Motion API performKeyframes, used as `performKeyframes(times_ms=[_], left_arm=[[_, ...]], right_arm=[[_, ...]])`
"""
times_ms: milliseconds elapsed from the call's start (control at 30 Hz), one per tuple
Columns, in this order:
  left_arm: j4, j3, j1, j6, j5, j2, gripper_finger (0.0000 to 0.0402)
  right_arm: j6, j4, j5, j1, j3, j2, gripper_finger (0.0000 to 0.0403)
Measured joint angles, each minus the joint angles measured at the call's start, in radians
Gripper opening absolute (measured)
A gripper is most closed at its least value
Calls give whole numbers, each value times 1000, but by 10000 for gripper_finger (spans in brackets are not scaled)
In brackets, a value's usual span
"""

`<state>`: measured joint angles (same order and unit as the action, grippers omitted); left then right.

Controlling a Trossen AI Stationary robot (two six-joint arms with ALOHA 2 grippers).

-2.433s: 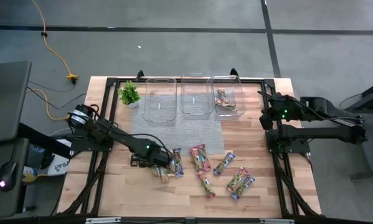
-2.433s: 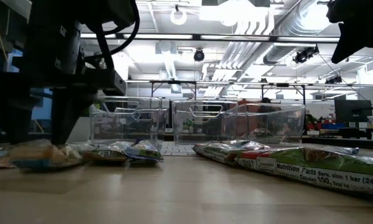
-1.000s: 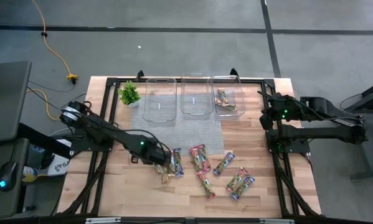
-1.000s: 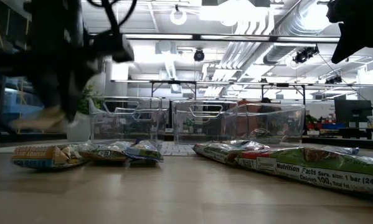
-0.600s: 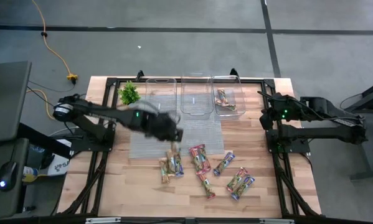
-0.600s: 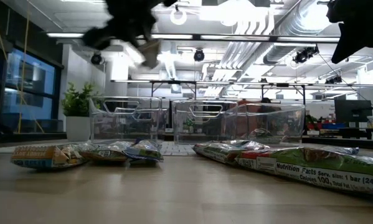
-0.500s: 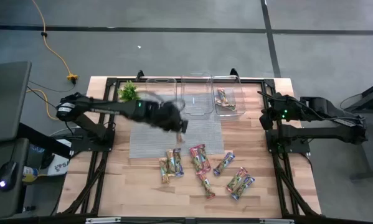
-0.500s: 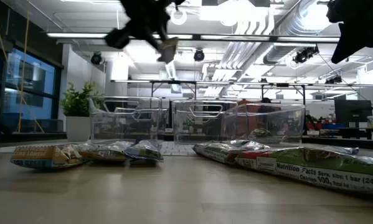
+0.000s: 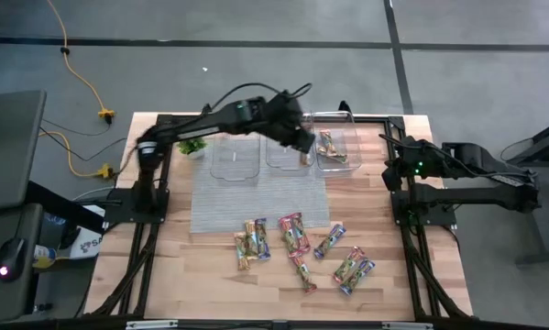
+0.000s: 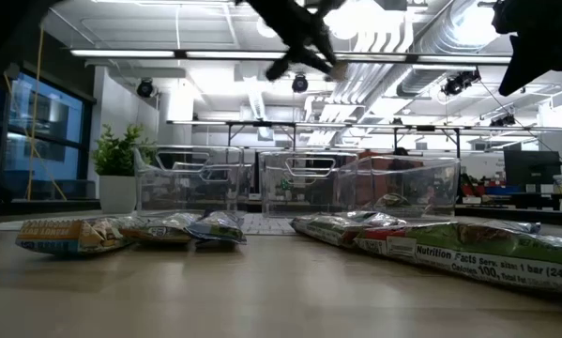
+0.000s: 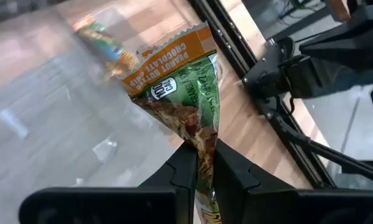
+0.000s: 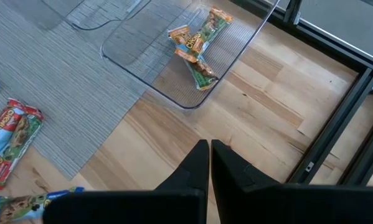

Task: Pick and place Granola Bars by type
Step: Put the yellow granola bar into the right transparent bin

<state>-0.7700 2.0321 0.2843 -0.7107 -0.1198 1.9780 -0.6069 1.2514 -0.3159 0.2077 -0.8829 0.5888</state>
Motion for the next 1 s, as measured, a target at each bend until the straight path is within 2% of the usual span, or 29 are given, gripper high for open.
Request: performKeyframes(times_ms=[167, 267, 400, 567, 867, 1000], left_arm=[[-12, 227, 11, 55, -26, 196, 35], [-14, 320, 18, 60, -41, 292, 35], [91, 307, 24, 55, -55, 357, 35], [155, 309, 38, 72, 40, 421, 35], [189, 307, 71, 93, 3, 442, 35], [217, 308, 76, 115, -48, 442, 60]], right_arm=[[-10, 0, 0, 0, 0, 0, 0], [-14, 0, -3, 0, 0, 0, 0], [-14, 0, -9, 0, 0, 0, 0], [-17, 0, -9, 0, 0, 0, 0], [-25, 0, -3, 0, 0, 0, 0], [-25, 0, -3, 0, 0, 0, 0]])
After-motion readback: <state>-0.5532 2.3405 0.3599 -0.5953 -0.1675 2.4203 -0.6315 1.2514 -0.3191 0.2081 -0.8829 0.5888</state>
